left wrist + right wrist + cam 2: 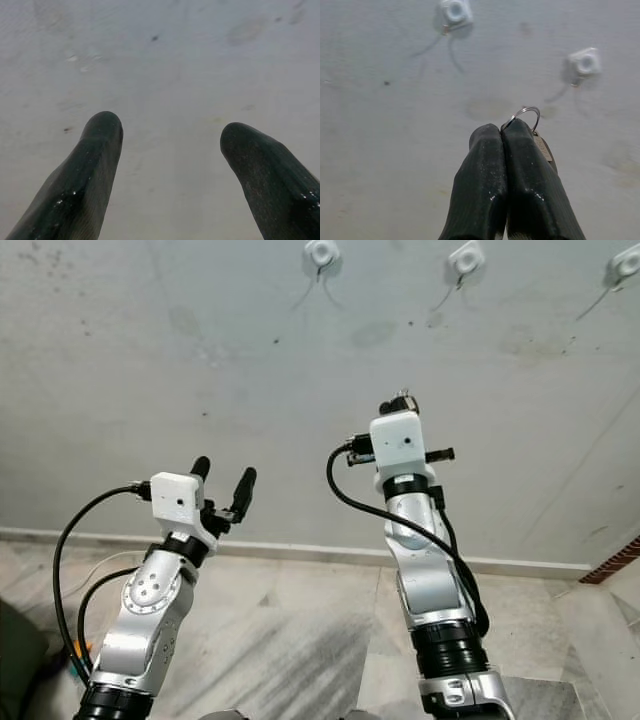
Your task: Hang keys on a hook
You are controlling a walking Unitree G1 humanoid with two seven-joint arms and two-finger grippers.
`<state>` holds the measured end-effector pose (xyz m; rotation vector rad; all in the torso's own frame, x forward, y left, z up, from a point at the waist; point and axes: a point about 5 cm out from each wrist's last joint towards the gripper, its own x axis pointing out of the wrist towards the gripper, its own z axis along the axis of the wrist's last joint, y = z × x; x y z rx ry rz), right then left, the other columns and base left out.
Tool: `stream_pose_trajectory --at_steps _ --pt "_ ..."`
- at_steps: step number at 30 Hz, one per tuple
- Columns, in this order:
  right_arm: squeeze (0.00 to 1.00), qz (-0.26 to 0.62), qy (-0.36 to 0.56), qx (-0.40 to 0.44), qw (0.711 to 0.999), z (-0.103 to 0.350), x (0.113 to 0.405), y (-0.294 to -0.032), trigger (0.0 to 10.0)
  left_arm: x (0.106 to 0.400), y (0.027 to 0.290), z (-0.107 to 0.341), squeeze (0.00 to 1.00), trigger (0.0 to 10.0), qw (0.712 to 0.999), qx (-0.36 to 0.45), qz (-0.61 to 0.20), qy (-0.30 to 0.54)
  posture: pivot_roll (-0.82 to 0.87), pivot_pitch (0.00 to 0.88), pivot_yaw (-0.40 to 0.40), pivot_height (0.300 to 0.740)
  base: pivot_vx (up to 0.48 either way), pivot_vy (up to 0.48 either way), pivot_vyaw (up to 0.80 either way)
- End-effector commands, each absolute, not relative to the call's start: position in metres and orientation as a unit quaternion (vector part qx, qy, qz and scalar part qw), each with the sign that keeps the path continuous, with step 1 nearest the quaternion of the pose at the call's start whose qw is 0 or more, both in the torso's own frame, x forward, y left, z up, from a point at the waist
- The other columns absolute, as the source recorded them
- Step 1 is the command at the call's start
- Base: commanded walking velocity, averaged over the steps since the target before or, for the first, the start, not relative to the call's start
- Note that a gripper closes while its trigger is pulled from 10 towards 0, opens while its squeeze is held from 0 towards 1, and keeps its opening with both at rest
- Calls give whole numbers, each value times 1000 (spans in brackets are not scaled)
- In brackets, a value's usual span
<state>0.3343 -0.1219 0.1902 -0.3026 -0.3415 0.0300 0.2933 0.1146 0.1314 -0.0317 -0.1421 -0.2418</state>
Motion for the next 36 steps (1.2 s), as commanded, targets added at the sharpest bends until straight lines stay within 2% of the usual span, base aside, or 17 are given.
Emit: stream_pose_trajectory --at_steps 1,22,36 --pt "0 33 -185 -147 971 197 334 -113 10000 293 121 132 0 10000 991 -14 -109 -72 18 133 27 740 450 0 0" --pt "0 49 -183 -145 971 192 329 -109 10000 290 124 128 0 10000 993 -5 -98 -64 24 140 27 740 439 0 0" --pt "0 69 -189 -148 968 192 325 -103 10000 269 149 104 0 10000 995 58 -66 -35 42 148 21 740 0 0 0"
